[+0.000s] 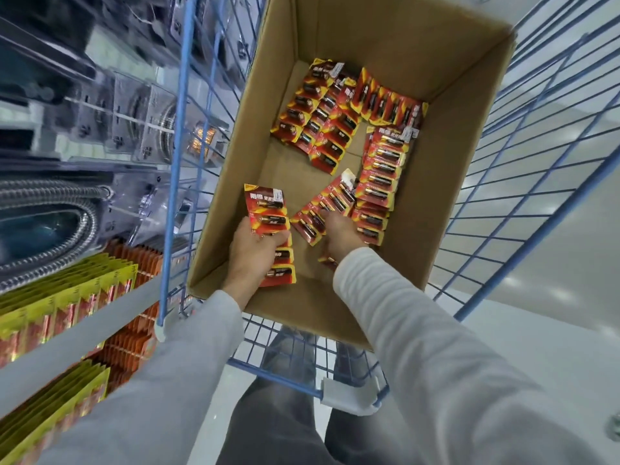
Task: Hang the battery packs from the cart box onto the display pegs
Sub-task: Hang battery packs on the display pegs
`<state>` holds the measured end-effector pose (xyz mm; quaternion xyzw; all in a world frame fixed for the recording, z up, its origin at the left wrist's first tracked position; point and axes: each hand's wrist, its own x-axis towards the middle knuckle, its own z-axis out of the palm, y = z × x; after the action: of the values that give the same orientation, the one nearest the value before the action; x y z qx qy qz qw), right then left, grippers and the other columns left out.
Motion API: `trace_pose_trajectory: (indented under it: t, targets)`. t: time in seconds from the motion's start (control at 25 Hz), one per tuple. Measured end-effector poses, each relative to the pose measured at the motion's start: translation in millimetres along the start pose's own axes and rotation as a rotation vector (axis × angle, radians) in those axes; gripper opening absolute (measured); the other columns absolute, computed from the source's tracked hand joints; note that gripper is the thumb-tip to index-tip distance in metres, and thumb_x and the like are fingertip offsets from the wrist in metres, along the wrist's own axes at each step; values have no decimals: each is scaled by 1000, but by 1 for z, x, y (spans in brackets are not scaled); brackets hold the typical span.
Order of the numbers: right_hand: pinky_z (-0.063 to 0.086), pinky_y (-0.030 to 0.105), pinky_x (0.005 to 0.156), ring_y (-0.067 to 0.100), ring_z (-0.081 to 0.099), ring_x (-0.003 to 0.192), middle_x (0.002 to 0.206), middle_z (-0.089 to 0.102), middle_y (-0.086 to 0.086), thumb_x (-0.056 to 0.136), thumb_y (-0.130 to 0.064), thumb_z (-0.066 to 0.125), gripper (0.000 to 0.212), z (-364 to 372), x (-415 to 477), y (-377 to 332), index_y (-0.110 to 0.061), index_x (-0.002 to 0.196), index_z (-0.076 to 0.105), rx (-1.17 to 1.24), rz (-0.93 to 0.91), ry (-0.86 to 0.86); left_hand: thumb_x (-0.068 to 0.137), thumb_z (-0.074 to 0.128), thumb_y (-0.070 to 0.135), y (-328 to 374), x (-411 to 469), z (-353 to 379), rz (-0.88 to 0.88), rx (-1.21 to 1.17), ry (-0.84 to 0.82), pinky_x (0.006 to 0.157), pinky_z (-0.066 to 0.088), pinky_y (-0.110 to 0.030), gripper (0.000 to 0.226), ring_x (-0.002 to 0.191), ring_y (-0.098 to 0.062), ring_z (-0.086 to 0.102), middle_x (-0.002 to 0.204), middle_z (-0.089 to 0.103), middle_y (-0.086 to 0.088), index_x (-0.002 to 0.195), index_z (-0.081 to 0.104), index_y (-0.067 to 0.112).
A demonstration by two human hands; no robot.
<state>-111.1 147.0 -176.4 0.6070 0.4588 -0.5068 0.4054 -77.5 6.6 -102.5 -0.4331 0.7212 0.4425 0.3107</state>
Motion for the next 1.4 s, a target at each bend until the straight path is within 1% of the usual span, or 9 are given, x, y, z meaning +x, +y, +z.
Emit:
trace_pose_trajectory:
  t: [0.12,0.2,0.32,0.44,0.56,0.72,0.88,1.16,1.4]
  targets:
    - [32,56,117,39,38,141,153,34,18,85,-36,74,86,40,43,-1,-11,150,24,19,14,251,89,81,30,8,-44,-25,39,-100,-44,83,60,-38,36,96,-12,75,108,76,12,120,65,38]
    - [22,64,120,40,33,145,157,30,19,87,-35,69,78,65,65,4,-16,148,25,25,-26,332,87,81,35,3,-69,-41,51,-124,-25,78,60,-34,38,92,-9,76,106,77,14,121,64,40]
    - [22,49,119,40,33,143,152,35,18,80,-35,76,89,66,51,5,-8,149,27,29,-62,502,79,81,44,-14,-91,-55,2,-240,11,77,62,-37,49,93,-10,77,108,77,16,125,64,42]
    - [40,50,112,38,50,132,145,48,14,61,-46,86,111,45,26,13,-11,150,31,162,-101,304,76,81,49,-34,-93,-60,-41,-272,38,84,64,-45,56,98,-16,77,114,76,14,129,62,44]
    - [58,36,73,24,69,91,112,69,7,64,-27,90,75,22,-10,21,-12,125,50,306,-127,94,77,81,52,-37,-99,-64,-18,-285,63,89,63,-50,59,102,-20,76,119,74,12,132,61,44]
    - [57,26,61,15,76,81,101,77,3,77,-20,87,52,-21,-94,36,-16,124,64,209,-208,-225,81,83,43,-27,-124,-76,14,-384,77,80,65,-49,42,91,-19,78,108,78,10,120,67,43]
    - [61,40,80,26,75,94,110,77,11,75,-10,86,53,-74,-187,54,-14,123,66,77,-469,-414,88,81,30,-15,-180,-89,110,-551,43,82,63,-57,32,91,-30,79,108,79,-3,117,70,40]
    - [59,44,83,30,74,102,111,76,10,76,-8,82,48,-148,-325,73,-24,119,67,-245,-835,-689,88,74,22,-23,-307,-94,385,-931,105,78,61,-46,38,97,-33,76,111,78,-10,125,68,27]
    - [56,48,89,36,71,110,122,73,14,93,-24,65,34,-157,-408,122,-25,127,67,-448,-894,-961,87,67,28,-73,-415,-110,514,-1312,290,62,63,-39,35,79,-26,78,101,80,-10,121,70,21]
